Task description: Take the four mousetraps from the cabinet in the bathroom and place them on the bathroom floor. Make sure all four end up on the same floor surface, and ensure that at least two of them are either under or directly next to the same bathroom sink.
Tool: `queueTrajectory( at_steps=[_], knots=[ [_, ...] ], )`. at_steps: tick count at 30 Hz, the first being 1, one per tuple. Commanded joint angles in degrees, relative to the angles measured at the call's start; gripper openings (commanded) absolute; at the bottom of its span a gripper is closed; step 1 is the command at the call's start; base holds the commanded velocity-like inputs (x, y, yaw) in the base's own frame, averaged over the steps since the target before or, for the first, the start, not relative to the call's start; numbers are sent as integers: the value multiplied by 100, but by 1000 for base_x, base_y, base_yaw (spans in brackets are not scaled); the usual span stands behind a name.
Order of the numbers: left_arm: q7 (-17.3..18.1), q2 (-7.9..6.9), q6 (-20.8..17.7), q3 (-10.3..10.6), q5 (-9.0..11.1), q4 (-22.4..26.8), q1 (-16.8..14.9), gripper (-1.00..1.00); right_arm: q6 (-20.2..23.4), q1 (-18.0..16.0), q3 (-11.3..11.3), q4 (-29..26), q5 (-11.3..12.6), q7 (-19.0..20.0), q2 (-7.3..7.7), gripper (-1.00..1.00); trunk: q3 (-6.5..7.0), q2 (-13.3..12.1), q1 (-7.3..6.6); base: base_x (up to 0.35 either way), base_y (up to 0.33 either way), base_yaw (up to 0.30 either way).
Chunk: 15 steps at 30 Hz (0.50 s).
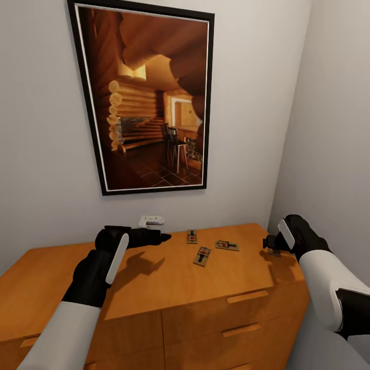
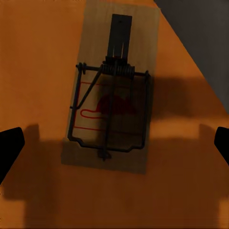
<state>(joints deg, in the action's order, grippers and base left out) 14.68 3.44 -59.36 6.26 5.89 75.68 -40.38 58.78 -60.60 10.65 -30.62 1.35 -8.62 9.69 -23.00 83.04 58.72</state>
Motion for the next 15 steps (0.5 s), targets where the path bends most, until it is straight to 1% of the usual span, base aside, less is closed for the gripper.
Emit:
queueTrajectory(
  at_steps=[1, 15],
  knots=[
    [-26, 0, -32, -2, 48, 4, -5, 100, 19, -4, 16, -5, 19, -26, -2, 100, -7, 4, 1, 41, 0, 0],
    [-24, 5, -35, -2, 57, 8, -5, 100, 19, -4, 16, -5, 17, -26, -5, 100, -7, 4, 1, 15, 0, 0]
  ],
)
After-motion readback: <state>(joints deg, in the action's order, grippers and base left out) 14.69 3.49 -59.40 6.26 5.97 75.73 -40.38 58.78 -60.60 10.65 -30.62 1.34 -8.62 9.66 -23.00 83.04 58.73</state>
